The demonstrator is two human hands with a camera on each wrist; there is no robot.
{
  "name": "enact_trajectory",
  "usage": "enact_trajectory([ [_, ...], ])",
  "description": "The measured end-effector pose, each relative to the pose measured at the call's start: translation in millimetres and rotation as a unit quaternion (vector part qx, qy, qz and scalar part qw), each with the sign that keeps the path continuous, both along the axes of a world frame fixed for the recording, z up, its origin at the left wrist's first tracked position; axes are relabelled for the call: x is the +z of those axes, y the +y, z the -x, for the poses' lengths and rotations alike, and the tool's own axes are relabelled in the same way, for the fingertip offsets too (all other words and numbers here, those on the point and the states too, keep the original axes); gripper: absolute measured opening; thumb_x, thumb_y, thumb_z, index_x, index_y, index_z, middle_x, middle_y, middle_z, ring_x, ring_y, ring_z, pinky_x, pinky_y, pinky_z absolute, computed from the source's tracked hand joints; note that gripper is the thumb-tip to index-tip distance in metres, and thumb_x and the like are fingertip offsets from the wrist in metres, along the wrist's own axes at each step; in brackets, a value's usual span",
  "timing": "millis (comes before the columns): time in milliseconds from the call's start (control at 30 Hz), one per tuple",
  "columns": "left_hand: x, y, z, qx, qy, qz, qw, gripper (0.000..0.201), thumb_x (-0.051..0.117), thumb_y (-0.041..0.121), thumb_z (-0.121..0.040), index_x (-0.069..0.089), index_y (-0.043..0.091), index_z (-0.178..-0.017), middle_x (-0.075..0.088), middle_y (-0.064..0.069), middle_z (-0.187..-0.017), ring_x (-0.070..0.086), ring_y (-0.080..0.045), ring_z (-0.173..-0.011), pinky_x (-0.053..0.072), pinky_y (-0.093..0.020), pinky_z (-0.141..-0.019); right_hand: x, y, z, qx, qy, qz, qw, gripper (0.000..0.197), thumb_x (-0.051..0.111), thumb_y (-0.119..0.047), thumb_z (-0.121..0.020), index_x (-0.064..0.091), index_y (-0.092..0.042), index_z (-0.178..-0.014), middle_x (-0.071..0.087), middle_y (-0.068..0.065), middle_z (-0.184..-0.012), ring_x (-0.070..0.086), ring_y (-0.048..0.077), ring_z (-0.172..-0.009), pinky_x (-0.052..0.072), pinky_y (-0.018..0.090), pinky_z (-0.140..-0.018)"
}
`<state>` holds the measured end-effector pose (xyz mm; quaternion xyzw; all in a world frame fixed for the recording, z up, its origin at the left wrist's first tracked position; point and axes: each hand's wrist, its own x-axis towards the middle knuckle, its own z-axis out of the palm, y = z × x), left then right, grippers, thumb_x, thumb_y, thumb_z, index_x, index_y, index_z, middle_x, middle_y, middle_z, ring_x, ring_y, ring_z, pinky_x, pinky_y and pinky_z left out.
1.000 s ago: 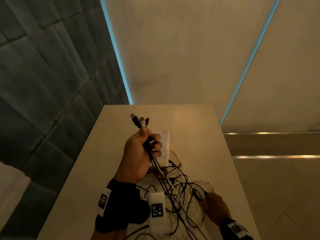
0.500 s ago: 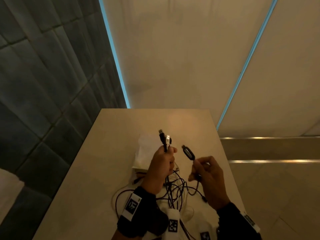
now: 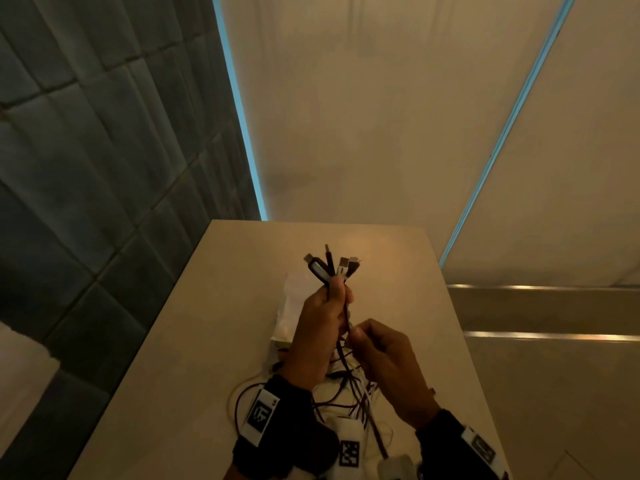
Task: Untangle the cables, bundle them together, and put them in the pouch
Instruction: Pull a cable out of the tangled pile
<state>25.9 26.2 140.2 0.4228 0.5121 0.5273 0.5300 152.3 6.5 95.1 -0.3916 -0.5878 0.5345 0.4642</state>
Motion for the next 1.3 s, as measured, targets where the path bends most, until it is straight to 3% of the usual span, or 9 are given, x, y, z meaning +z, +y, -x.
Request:
enact_trajectory([
  [133,5,1,5,0.015,-0.04,0.009,0.999,0.042,0.031,0.041,-0.101,0.049,0.011,-0.077,0.057,-0.007,-0.073,0.057,-0.019,-0.067,0.05,-0.031,-0.062,0,8,4,0.049,-0.027,-0.015,0.998,0.029,0.046,-0.01,-0.099,0.059,0.005,-0.078,0.05,-0.016,-0.055,0.042,-0.003,-0.05,0.035,0.009,-0.053],
  [233,11,-2,11,0.012,-0.093,-0.008,0.996,0.038,0.032,0.037,-0.102,0.041,0.013,-0.074,0.036,0.0,-0.055,0.031,-0.013,-0.045,0.031,-0.028,-0.045,-13,14,3,0.082,-0.058,-0.014,0.995,0.033,0.049,-0.013,-0.099,0.056,0.007,-0.075,0.049,-0.011,-0.059,0.042,-0.001,-0.055,0.035,0.012,-0.057],
  [333,11,-3,16,0.033,-0.092,-0.014,0.995,0.035,0.034,0.031,-0.103,0.041,0.014,-0.073,0.025,0.006,-0.052,0.017,-0.008,-0.043,0.014,-0.026,-0.043,-38,16,5,0.102,-0.08,0.001,0.992,0.036,0.052,-0.028,-0.097,0.057,-0.003,-0.073,0.051,-0.001,-0.066,0.047,0.009,-0.063,0.04,0.025,-0.064],
  [567,14,-5,33,0.071,-0.096,-0.027,0.992,0.029,0.037,0.024,-0.103,0.043,0.013,-0.076,0.028,0.006,-0.051,0.02,-0.005,-0.037,0.02,-0.018,-0.034,-84,5,4,0.12,-0.13,0.048,0.983,0.037,0.05,-0.019,-0.1,0.053,-0.031,-0.065,0.046,-0.011,-0.061,0.04,0.004,-0.059,0.035,0.022,-0.06],
  [733,14,-9,37,0.08,-0.111,-0.02,0.99,0.035,0.034,0.028,-0.103,0.039,0.016,-0.071,0.028,0.007,-0.05,0.019,-0.005,-0.037,0.016,-0.018,-0.035,-90,5,7,0.116,-0.123,0.063,0.984,0.037,0.049,-0.017,-0.1,0.052,-0.028,-0.065,0.046,-0.01,-0.061,0.04,0.006,-0.059,0.036,0.021,-0.059],
  [933,23,-11,53,0.098,-0.131,-0.033,0.986,0.038,0.033,0.027,-0.104,0.036,0.017,-0.068,0.027,0.008,-0.048,0.018,-0.005,-0.036,0.016,-0.016,-0.035,-112,8,-4,0.106,-0.177,0.093,0.974,0.032,0.051,-0.031,-0.095,0.059,-0.023,-0.065,0.052,-0.001,-0.065,0.046,0.008,-0.06,0.038,0.031,-0.06],
  [1067,14,-12,53,0.109,-0.079,0.003,0.991,0.038,0.032,0.028,-0.105,0.035,0.018,-0.068,0.025,0.008,-0.048,0.017,-0.006,-0.036,0.015,-0.016,-0.036,-83,18,2,0.014,-0.155,0.097,0.983,0.031,0.056,-0.017,-0.095,0.062,-0.021,-0.065,0.055,-0.013,-0.052,0.048,-0.001,-0.052,0.039,0.017,-0.054],
  [1167,7,-11,53,0.121,-0.049,0.041,0.991,0.037,0.033,0.031,-0.104,0.037,0.018,-0.069,0.028,0.006,-0.048,0.018,-0.007,-0.037,0.016,-0.018,-0.037,-35,28,12,-0.017,-0.049,0.11,0.993,0.023,0.058,-0.016,-0.094,0.062,-0.009,-0.072,0.044,-0.005,-0.053,0.035,0.01,-0.046,0.03,0.023,-0.044],
  [1300,7,-9,48,0.113,-0.01,0.064,0.992,0.036,0.032,0.033,-0.104,0.048,0.008,-0.084,0.062,-0.006,-0.059,0.045,-0.012,-0.04,0.033,-0.023,-0.041,22,26,27,0.042,0.054,0.051,0.996,0.022,0.056,-0.012,-0.095,0.058,0.004,-0.08,0.043,-0.006,-0.053,0.027,0.01,-0.043,0.024,0.021,-0.043],
])
